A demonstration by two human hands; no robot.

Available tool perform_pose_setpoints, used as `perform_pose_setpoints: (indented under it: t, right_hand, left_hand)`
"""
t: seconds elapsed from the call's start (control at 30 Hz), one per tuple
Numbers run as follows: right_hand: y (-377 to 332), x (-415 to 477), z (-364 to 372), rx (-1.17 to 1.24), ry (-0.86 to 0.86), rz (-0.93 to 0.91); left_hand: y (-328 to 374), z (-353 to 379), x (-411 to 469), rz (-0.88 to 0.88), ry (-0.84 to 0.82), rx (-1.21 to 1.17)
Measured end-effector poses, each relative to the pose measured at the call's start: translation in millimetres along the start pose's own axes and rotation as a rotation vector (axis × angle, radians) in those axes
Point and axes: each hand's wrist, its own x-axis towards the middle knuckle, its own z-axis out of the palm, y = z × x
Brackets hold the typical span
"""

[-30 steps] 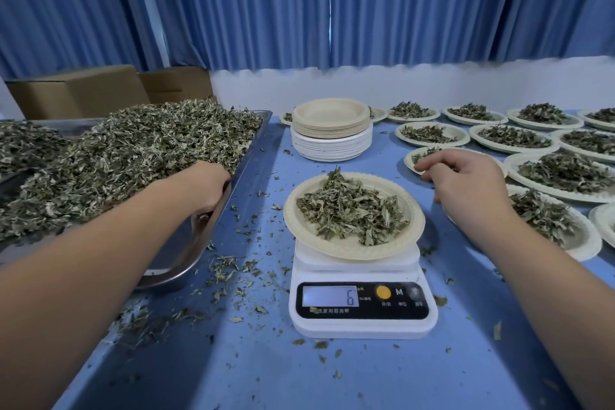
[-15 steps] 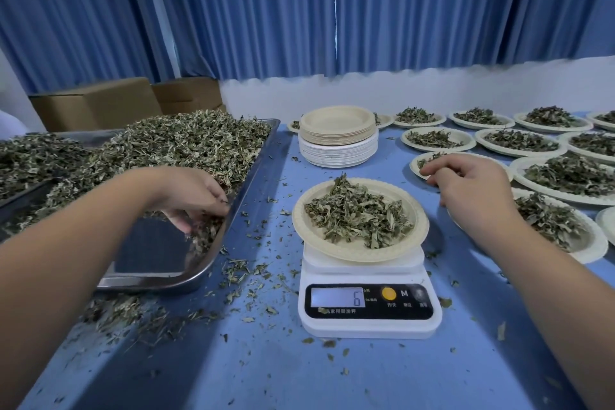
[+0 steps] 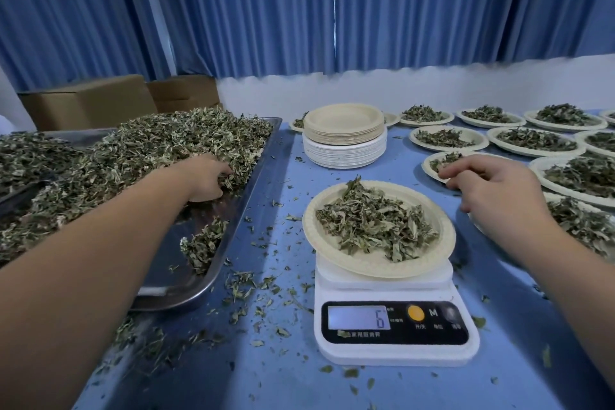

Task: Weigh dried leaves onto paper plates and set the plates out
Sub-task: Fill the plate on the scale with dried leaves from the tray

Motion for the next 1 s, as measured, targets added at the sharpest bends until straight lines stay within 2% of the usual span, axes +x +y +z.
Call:
perform_pose_setpoints:
  t: [0.13, 0.27, 0.37, 0.5, 0.73, 0.87, 1.0]
  right_hand:
    - [2, 1, 2, -0.015, -0.002, -0.002]
    - [-1, 0, 1, -0.020, -0.002, -0.015]
    - [-5, -2, -1, -0.014, -0.007, -0.025]
    - [-8, -4, -1, 0.013, -0.006, -0.021]
    - [-11, -8, -6, 0.035, -0.009, -0.022]
    - [-11, -9, -4, 0.015, -0.004, -0.016]
    - [-11, -9, -4, 0.001, -0.003, 0.000]
  left_hand:
    - [6, 2, 2, 0.013, -0.041, -0.011]
    - [12, -1, -10, 0.057, -0.107, -0.183]
    - [19, -10, -28, 0.104, -0.123, -0.206]
    - [22, -21, -69, 0.100, -0.245, -0.382]
    - [12, -3, -131, 0.167, -0.016, -0.467]
    - [12, 2, -155, 0.136, -0.188, -0.594]
    - [8, 0, -166, 0.142, -0.263, -0.528]
